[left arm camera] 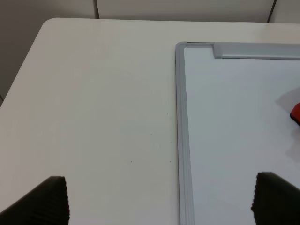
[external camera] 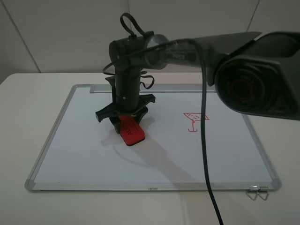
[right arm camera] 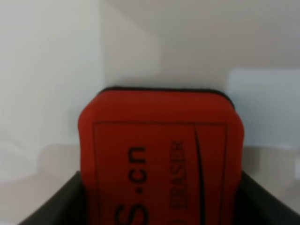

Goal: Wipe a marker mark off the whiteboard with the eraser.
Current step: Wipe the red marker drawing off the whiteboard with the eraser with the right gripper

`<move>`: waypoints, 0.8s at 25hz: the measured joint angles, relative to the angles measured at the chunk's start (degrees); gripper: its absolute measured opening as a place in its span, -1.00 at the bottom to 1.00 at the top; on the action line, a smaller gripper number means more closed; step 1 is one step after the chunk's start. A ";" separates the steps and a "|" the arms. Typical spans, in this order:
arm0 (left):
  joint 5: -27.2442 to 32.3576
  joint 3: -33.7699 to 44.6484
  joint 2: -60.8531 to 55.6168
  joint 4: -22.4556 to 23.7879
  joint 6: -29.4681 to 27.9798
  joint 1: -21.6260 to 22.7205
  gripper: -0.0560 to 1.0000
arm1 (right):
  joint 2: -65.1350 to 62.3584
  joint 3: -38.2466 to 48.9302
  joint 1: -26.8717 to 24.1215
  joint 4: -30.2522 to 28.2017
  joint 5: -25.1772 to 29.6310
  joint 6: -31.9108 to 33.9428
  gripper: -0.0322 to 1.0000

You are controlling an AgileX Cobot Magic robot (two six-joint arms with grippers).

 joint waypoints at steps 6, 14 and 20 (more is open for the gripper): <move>0.00 0.00 0.00 0.00 0.00 0.00 0.58 | -2.39 6.05 -3.81 -0.36 -1.15 0.00 0.02; 0.00 0.00 0.00 0.00 0.00 0.00 0.58 | -4.81 10.89 -11.04 -0.48 -2.25 0.40 0.02; 0.00 0.00 0.00 0.00 0.00 0.00 0.58 | -6.34 11.96 -12.83 -0.43 -2.83 0.63 0.02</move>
